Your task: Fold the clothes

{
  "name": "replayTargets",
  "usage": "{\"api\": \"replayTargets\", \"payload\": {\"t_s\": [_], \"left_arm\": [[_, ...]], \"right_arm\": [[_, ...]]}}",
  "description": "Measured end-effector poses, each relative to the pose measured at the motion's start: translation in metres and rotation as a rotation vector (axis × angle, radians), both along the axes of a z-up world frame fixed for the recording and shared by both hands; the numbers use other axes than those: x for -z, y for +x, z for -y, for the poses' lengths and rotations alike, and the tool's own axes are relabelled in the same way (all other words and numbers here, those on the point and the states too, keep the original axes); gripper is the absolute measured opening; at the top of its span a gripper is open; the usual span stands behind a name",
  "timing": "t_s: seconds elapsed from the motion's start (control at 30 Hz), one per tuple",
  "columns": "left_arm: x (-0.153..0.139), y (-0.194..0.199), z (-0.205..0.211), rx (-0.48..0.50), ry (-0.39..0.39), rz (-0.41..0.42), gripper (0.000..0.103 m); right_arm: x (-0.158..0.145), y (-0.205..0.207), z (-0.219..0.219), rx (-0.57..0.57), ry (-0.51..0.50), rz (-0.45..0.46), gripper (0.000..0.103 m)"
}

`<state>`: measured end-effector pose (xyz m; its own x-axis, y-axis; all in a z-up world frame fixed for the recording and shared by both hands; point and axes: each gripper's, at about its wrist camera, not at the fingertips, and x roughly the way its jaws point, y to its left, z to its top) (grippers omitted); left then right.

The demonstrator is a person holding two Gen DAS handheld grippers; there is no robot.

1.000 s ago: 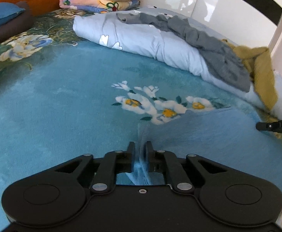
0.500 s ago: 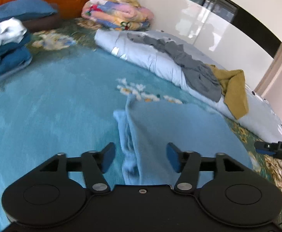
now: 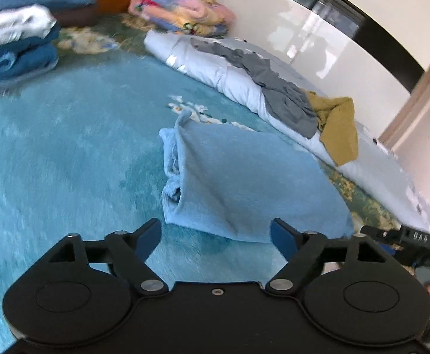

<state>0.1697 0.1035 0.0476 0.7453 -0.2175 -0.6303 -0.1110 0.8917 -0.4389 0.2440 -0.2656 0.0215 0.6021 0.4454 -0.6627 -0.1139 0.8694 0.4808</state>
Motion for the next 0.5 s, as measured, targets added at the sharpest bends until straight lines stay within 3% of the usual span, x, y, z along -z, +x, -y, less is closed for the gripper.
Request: {"api": "replayTargets", "payload": {"t_s": [0.13, 0.4, 0.5], "left_arm": [[0.012, -0.005, -0.014, -0.089, -0.115, -0.04, 0.083], [0.04, -0.001, -0.025, -0.162, -0.328, -0.079, 0.083], [0.05, 0.006, -0.024, -0.177, -0.382, -0.097, 0.083]], "right_arm": [[-0.001, -0.015, 0.001, 0.015, 0.007, 0.011, 0.069], [0.01, -0.033, 0.019, 0.093, 0.054, -0.015, 0.072], [0.021, -0.029, 0.025, 0.148, 0.146, -0.049, 0.072]]}}
